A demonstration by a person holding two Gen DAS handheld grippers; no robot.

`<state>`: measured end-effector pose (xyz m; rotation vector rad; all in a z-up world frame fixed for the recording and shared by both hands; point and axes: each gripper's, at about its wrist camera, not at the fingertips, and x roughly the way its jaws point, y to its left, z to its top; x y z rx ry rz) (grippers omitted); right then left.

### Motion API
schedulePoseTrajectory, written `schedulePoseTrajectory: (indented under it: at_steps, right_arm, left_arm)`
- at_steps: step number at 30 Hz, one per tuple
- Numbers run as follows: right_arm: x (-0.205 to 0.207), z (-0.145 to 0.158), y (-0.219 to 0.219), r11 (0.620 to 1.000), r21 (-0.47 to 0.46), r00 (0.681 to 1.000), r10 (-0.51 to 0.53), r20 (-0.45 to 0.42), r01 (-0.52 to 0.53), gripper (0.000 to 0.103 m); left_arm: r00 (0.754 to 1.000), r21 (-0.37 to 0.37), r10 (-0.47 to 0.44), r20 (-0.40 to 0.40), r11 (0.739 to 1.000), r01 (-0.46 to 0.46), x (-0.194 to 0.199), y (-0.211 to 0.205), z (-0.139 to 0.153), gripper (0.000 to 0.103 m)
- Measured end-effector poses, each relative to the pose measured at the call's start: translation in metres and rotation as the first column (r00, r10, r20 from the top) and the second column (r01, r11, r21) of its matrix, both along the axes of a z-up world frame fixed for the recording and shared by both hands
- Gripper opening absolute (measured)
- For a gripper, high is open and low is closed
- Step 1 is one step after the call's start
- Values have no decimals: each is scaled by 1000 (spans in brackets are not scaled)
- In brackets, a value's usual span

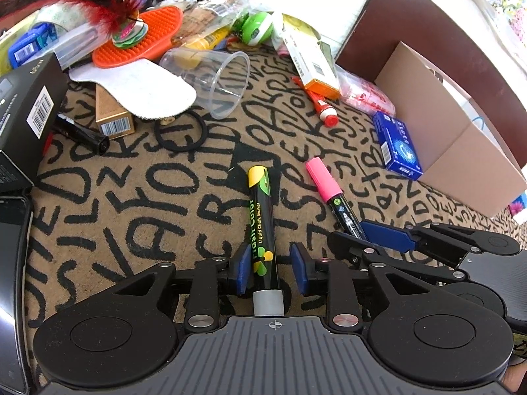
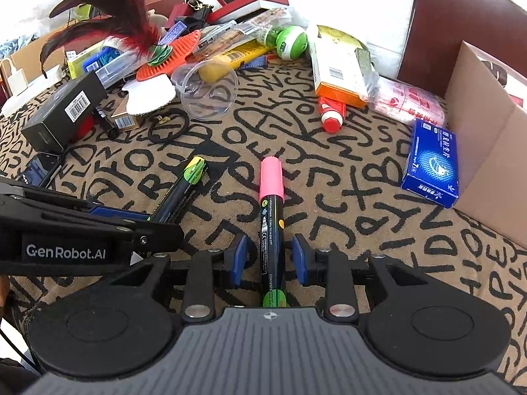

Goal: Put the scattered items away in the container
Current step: 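Lift the yellow marker with the left gripper while the right gripper grasps the pink marker, then carry both markers over the cardboard box with both grippers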

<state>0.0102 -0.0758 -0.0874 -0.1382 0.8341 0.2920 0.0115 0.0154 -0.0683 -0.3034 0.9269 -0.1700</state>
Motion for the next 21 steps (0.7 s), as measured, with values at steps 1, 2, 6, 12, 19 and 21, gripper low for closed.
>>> schedulePoseTrajectory:
  at_steps: [1, 2, 6, 12, 19, 21]
  right_arm:
    - [0, 0, 0, 1000, 2, 1000, 0, -1, 0, 34]
    - [0, -1, -1, 1000, 6, 1000, -1, -2, 1, 34]
    - [1, -2, -3, 999, 35, 1000, -4, 2, 4, 19]
    - [-4, 0, -7, 997, 71, 999, -31, 6, 31, 18]
    - [-21, 12, -30, 988, 133, 996, -80, 31, 76, 18]
    - [-24, 18, -39, 984, 150, 994, -99, 46, 91, 18]
  left_arm:
    - [1000, 3, -2, 2, 1000, 2, 0, -1, 0, 43]
    - [1000, 7, -3, 4, 1000, 3, 1, -1, 0, 43]
    - [1000, 48, -16, 13, 999, 15, 4, -9, 0, 35]
    - [1000, 53, -26, 11, 998, 25, 5, -16, 2, 14]
    - [998, 31, -65, 11, 997, 65, 8, -34, 11, 13]
    - [995, 25, -91, 28, 996, 90, 12, -44, 20, 13]
